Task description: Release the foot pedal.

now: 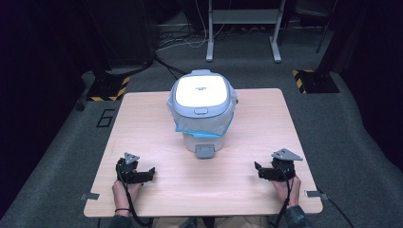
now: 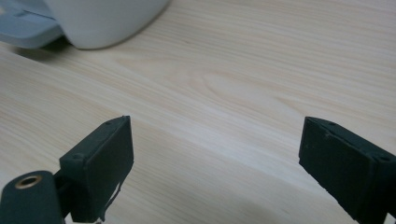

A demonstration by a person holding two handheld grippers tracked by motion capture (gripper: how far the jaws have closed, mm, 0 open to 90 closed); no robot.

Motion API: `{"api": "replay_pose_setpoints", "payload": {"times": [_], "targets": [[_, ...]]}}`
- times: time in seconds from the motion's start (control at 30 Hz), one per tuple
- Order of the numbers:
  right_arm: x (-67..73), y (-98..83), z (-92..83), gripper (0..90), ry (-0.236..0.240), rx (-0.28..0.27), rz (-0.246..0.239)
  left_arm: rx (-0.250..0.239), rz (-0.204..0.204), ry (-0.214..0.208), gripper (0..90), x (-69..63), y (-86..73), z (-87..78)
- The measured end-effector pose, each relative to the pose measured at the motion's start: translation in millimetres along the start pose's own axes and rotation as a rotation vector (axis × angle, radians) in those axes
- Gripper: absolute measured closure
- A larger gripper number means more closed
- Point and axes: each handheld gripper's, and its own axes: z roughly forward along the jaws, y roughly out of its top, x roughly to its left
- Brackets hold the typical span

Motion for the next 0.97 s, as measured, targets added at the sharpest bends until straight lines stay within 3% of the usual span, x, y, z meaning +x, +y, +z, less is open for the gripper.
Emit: {"api": "replay_pose_setpoints", "payload": {"times": [0.4,0.53,0.8,0.97], "targets": [[-30.7,-22.3,-12.3,10.9,-0.121,0.068,0.04,0.001,0.001,-0.001,2.1,0.0,0.0,-0.1],[-32.6,-27.9,-8.2,11.4,-0.133,0.094,0.053,0.001,0.003,0.0,2.1,0.2,0.0,-0.1],[-28.7,-27.3,-4.7,11.7,-0.152,0.121,0.006,0.0,0.0,-0.001,2.1,-0.1,-0.2,0.0],[-29.4,-26.6,-3.5,10.1,-0.148,0.128,0.032,0.0,-0.002,-0.001,2.1,-0.3,-0.2,0.0]]}}
